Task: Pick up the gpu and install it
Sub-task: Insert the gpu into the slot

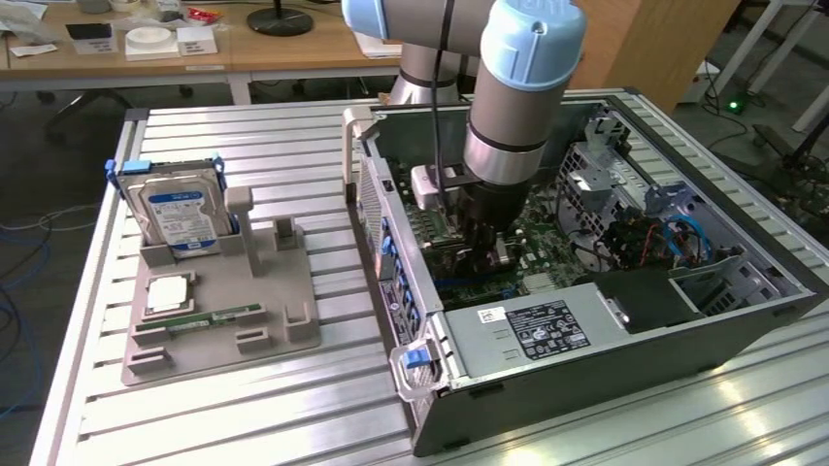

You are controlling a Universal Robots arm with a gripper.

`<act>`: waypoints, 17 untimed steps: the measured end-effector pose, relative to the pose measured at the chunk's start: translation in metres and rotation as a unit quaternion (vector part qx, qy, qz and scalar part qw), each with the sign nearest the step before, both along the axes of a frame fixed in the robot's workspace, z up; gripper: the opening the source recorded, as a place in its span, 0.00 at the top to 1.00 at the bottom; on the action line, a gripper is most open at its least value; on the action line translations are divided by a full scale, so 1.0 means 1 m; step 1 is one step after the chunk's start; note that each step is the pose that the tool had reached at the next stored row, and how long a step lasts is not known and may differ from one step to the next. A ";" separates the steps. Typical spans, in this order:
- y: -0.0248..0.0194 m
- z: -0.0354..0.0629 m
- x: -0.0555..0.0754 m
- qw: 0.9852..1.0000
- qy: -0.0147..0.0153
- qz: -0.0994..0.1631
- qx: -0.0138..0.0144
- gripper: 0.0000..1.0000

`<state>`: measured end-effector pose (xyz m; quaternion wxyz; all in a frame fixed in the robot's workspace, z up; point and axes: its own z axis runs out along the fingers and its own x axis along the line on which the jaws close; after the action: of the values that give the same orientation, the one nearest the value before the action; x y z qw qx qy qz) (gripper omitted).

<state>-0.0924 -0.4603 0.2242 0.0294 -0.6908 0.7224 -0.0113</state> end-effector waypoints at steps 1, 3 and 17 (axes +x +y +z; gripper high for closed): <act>0.0000 0.0000 0.000 1.000 0.000 0.000 0.000 0.72; -0.0001 0.0002 0.000 1.000 0.000 0.000 0.000 0.72; -0.0001 -0.0085 0.000 1.000 0.000 0.000 0.000 0.72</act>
<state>-0.0926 -0.4604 0.2157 0.0290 -0.6907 0.7225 -0.0114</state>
